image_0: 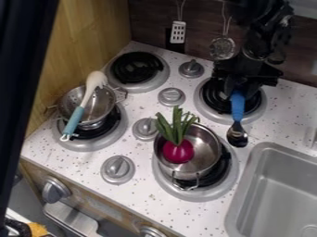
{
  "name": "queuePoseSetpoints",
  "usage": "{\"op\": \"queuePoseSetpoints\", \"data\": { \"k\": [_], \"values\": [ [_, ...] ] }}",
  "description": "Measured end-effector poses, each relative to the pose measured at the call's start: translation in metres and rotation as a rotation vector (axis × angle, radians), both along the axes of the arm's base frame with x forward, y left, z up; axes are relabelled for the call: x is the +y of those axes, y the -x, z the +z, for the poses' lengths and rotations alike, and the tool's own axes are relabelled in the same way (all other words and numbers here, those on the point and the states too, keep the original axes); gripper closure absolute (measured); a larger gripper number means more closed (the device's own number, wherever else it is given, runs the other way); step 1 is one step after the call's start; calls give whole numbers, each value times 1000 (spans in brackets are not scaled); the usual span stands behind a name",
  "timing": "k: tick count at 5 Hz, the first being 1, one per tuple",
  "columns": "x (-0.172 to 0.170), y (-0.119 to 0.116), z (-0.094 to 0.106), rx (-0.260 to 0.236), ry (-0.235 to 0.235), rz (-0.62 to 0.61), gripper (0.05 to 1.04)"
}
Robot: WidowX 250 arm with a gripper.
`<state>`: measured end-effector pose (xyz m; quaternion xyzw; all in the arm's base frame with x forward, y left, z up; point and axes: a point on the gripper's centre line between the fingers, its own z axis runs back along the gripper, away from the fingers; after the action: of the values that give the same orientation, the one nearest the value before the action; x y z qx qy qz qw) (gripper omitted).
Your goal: Take the blue spoon and put it in the silver right pot.
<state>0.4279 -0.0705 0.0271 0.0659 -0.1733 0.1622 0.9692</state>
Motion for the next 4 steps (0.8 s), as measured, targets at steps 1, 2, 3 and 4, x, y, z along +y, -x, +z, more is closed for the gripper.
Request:
{"op": "queuePoseSetpoints", "data": {
  "k": [1,2,3,4],
  "values": [
    [-4,11,0,74,32,0,681],
    [3,17,17,68,67,0,681],
    [9,31,22,87,82,-30,681],
    [15,41,17,105,94,-95,681]
  ]
}}
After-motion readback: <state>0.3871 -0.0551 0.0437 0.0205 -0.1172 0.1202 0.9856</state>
